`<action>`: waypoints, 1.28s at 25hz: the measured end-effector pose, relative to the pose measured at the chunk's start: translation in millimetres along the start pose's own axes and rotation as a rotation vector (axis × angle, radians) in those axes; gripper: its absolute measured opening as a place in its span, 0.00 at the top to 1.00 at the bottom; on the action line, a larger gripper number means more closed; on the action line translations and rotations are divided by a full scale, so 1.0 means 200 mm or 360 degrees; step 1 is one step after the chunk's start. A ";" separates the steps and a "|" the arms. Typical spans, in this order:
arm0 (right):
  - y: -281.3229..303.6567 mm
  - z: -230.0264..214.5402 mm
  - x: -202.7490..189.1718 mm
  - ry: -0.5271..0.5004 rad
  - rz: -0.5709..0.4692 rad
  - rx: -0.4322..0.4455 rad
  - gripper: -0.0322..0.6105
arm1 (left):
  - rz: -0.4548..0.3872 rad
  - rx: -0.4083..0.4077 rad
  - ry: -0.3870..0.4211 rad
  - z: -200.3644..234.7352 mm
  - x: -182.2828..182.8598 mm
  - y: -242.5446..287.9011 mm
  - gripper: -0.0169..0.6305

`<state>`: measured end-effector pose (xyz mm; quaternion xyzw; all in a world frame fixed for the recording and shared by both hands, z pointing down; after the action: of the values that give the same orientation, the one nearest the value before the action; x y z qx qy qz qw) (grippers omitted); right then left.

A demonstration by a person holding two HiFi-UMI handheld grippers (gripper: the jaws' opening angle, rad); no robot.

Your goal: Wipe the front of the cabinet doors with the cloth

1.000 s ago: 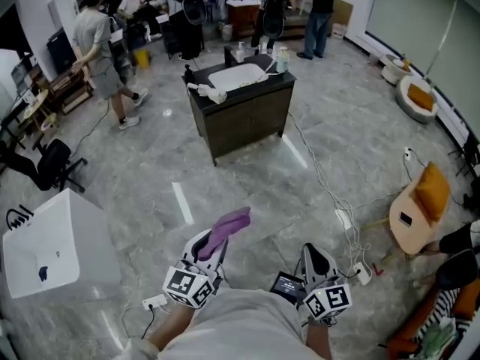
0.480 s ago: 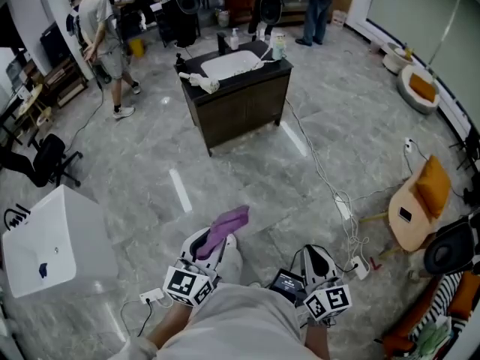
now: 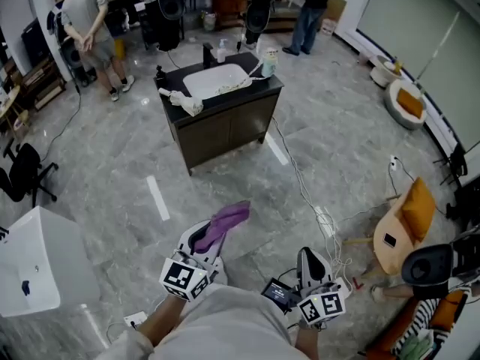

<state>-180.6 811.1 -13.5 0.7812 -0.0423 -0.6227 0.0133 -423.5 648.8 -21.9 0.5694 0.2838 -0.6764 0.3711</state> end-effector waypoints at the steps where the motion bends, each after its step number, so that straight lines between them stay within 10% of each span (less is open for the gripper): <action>1: 0.07 -0.01 0.02 -0.0009 -0.0009 -0.0012 0.91 | -0.0008 -0.0025 0.0000 0.05 0.02 0.06 0.83; 15: 0.71 -0.23 0.05 0.0017 0.0068 -0.0076 0.91 | 0.0012 -0.0036 -0.0020 0.49 0.07 0.55 0.83; 32: 1.59 -1.37 0.35 -0.0091 0.0172 0.0495 0.91 | -0.0121 0.0415 -0.0125 0.35 0.10 1.71 0.83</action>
<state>85.3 479.5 3.5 0.7524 -0.1805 -0.6290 -0.0757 -182.4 396.9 -15.9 0.5747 0.2002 -0.7429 0.2788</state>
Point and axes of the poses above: the fingertips, and each gripper's own axes: y forward along the fingers, z to its left, x out of its top, the point moved 7 cm from there along -y, backward along the fingers, and after that the axes turned 1 degree about -z, right-handed, at the moved point
